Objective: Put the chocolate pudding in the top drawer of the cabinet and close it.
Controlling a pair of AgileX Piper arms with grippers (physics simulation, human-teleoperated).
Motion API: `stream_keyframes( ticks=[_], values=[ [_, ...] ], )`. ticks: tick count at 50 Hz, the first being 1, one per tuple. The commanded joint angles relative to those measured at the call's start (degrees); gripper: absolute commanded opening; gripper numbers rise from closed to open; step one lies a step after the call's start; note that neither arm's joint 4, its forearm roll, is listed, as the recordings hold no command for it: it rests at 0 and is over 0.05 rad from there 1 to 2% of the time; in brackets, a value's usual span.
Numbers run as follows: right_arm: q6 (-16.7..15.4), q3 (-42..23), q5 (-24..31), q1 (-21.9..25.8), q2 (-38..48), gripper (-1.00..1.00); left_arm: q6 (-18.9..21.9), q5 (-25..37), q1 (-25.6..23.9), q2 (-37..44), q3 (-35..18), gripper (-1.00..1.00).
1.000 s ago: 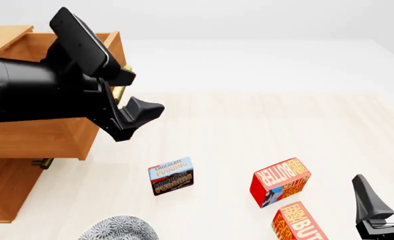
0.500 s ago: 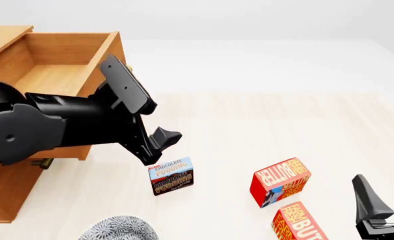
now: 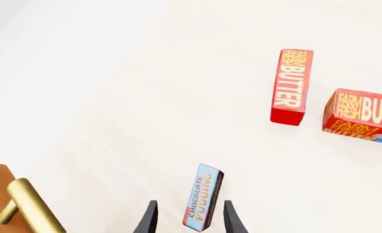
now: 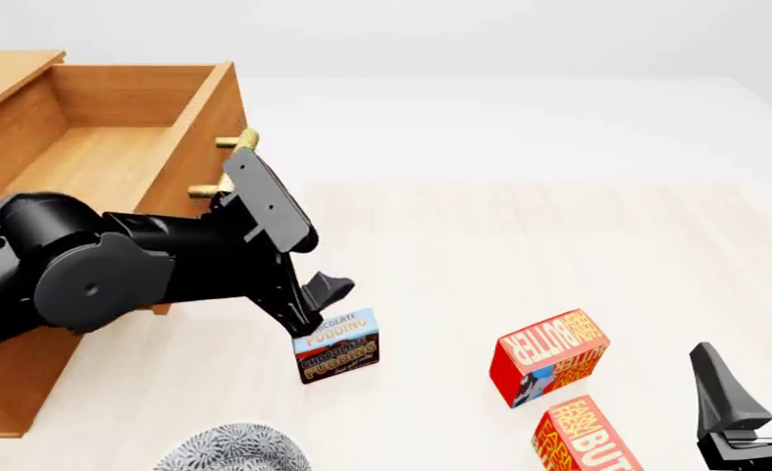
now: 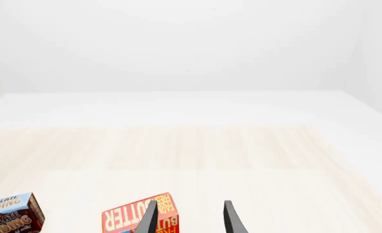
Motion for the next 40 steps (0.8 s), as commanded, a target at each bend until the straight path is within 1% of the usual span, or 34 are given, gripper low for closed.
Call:
stream_keyframes(
  ticks=[1,2,3,6,15,22,24,34,40],
  values=[
    [-0.2,0.2,-0.3,-0.1,-0.3,1.0,2.0,-3.4,4.2,1.9,1.2,1.0],
    [-0.2,0.2,-0.3,-0.1,-0.3,1.0,2.2,-3.9,3.0,2.8,1.6,1.0],
    [-0.2,0.2,-0.3,-0.1,-0.3,1.0,2.9,-4.5,3.0,2.9,2.2,1.0],
    [-0.2,0.2,-0.3,-0.1,-0.3,1.0,2.4,-5.3,2.6,3.8,2.3,1.0],
    [-0.2,0.2,-0.3,-0.1,-0.4,1.0,2.8,-6.6,2.1,5.5,2.4,1.0],
    [-0.2,0.2,-0.3,-0.1,-0.4,1.0,1.7,-6.9,0.5,6.3,2.3,1.0],
    [-0.2,0.2,-0.3,-0.2,-0.3,1.0,1.9,-7.0,0.6,6.3,2.4,1.0],
    [-0.2,0.2,-0.3,-0.1,-0.3,1.0,-0.6,-7.0,-0.4,6.8,2.3,1.0],
    [-0.2,0.2,-0.3,-0.2,-0.3,1.0,-1.0,-7.5,-0.3,6.9,2.5,1.0]
  ],
)
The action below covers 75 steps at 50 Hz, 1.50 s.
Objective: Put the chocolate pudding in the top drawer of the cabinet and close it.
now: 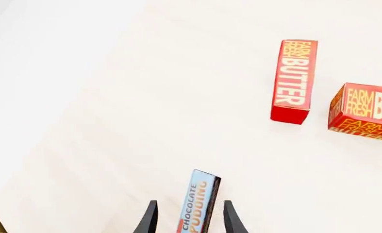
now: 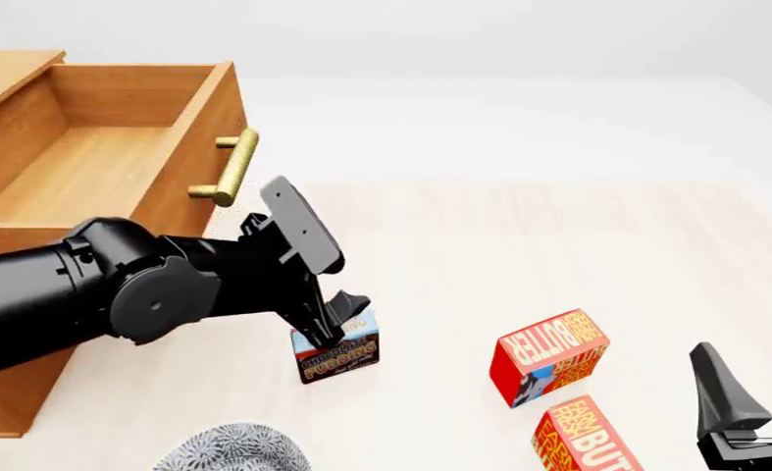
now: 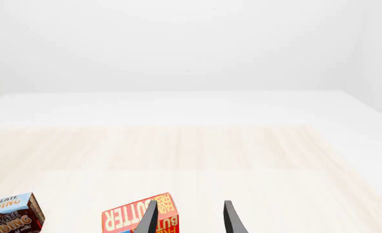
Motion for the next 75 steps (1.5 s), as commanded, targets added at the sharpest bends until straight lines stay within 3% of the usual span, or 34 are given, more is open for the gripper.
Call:
stream_keyframes(
  ticks=[1,23,50,75],
  values=[
    [-0.2,0.2,-0.3,-0.1,-0.3,1.0,-1.8,-1.3,0.3,1.1,0.4,1.0],
    [-0.2,0.2,-0.3,-0.1,-0.4,1.0,-5.6,-4.2,-1.0,4.7,2.1,1.0],
    [-0.2,0.2,-0.3,-0.1,-0.3,1.0,-4.6,-5.0,3.1,4.7,3.2,1.0],
    [-0.2,0.2,-0.3,-0.2,-0.3,1.0,-4.4,-8.2,3.5,6.8,5.7,1.0]
  ],
)
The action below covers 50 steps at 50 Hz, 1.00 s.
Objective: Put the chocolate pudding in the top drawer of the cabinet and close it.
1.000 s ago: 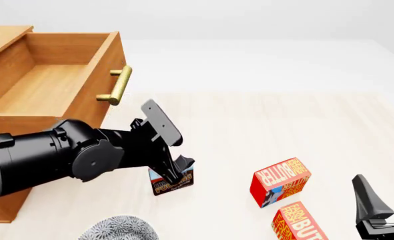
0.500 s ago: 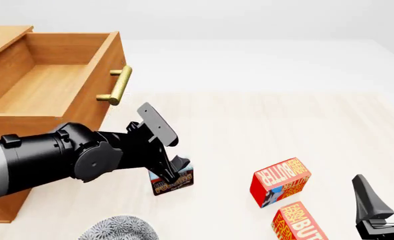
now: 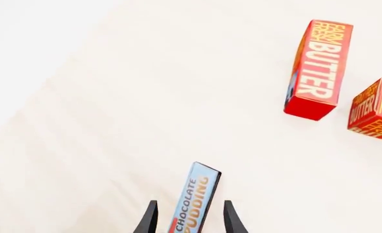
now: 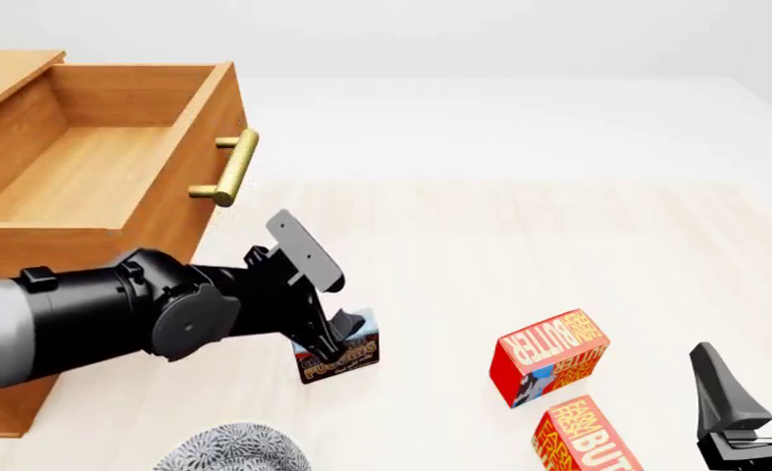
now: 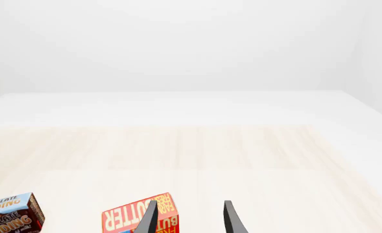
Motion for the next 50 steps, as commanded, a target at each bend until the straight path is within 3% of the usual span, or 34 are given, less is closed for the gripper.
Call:
stream_keyframes(
  ticks=[1,50],
  values=[
    [-0.2,0.2,-0.3,-0.1,-0.3,1.0,0.1,-1.5,1.5,1.0,1.2,1.0],
    [-0.2,0.2,-0.3,-0.1,-0.3,1.0,-3.5,-5.5,1.9,4.8,3.2,1.0]
  ],
)
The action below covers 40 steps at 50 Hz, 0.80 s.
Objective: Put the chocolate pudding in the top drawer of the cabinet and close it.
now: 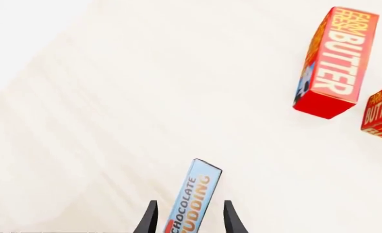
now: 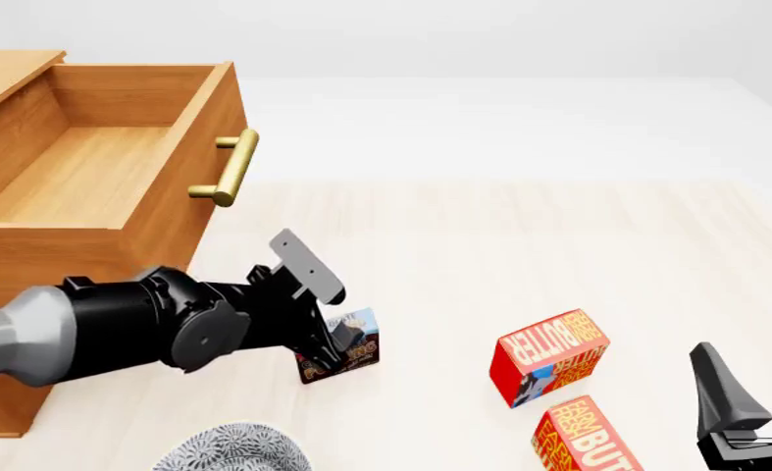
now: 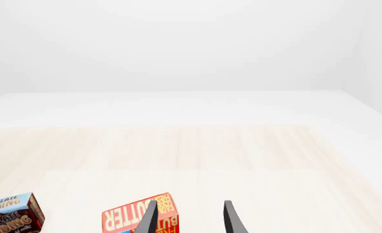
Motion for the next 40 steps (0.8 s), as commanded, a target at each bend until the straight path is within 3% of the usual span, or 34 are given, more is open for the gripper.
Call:
stream_keyframes(
  ticks=[1,40],
  values=[
    [-0.2,0.2,-0.3,-0.1,-0.3,1.0,-0.9,-1.2,1.2,0.7,0.8,1.0],
    [-0.2,0.2,-0.3,-0.1,-0.3,1.0,-3.9,-4.8,1.0,4.1,2.8,1.0]
  ],
)
